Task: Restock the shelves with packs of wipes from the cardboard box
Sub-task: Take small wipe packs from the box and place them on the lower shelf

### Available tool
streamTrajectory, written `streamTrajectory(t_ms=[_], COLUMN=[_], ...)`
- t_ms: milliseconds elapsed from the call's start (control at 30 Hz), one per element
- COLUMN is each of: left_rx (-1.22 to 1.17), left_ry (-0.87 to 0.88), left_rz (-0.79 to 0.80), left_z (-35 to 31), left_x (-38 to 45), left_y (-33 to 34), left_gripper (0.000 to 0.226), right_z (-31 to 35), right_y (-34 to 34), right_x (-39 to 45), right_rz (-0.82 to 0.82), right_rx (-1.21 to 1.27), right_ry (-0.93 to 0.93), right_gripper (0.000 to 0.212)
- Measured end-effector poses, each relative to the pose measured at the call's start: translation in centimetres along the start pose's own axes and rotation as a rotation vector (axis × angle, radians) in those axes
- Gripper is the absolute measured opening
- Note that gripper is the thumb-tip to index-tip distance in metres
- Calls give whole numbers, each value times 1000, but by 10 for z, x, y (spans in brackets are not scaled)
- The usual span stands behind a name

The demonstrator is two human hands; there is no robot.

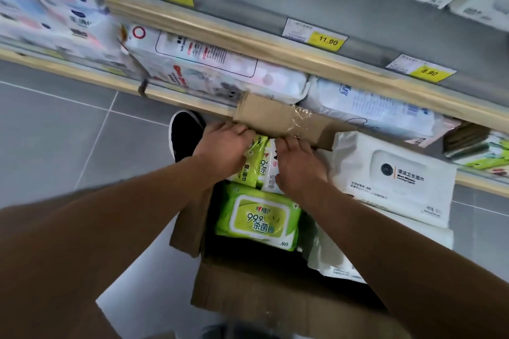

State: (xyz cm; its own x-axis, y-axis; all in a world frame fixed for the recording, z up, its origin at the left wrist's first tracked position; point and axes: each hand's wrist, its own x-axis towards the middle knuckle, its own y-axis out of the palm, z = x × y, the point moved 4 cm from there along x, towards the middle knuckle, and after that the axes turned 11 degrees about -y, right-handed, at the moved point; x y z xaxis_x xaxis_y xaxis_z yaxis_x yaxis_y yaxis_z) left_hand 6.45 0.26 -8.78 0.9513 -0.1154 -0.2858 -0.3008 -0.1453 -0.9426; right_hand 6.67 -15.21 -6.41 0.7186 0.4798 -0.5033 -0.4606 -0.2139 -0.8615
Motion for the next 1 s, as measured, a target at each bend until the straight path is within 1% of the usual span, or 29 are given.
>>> streamTrajectory(t_ms=[67,167,267,367,433,533,633,767,867,1000], left_rx=[16,45,46,-19,-72,-138,-172,-212,-212,-236], left_ry=[-10,-36,-40,-47,-61,-119,-139,-139,-126,-73], left_rz=[4,-24,-53,-63,-62,-43,-128,-275,-382,-459], left_z=[1,-1,-2,0,0,1,-2,-16,-37,-78], left_x=[3,5,4,-2,-11,-28,-51,-82,-103,-127], left_y=[5,6,1,-10,-23,-41,-64,-111,-148,-191], left_gripper=[54,53,44,37,34,33,31,25,23,21], right_z=[1,3,4,4,5,7,8,4,-4,-21], right_y=[6,10,5,-8,-21,-37,-51,-82,-107,-135], right_x=[4,7,6,-4,-16,-40,-66,-105,-141,-191], right_rz=[-29,-94,-121,-127,-78,-82,-186,-387,-538,-661], right_rx=[-47,-109,-135,-51,25,58,89,111,105,93], right_ry=[7,13,-13,-1,31,35,25,5,-10,-5], right_gripper=[73,67,62,52,50,44,44,41,32,24])
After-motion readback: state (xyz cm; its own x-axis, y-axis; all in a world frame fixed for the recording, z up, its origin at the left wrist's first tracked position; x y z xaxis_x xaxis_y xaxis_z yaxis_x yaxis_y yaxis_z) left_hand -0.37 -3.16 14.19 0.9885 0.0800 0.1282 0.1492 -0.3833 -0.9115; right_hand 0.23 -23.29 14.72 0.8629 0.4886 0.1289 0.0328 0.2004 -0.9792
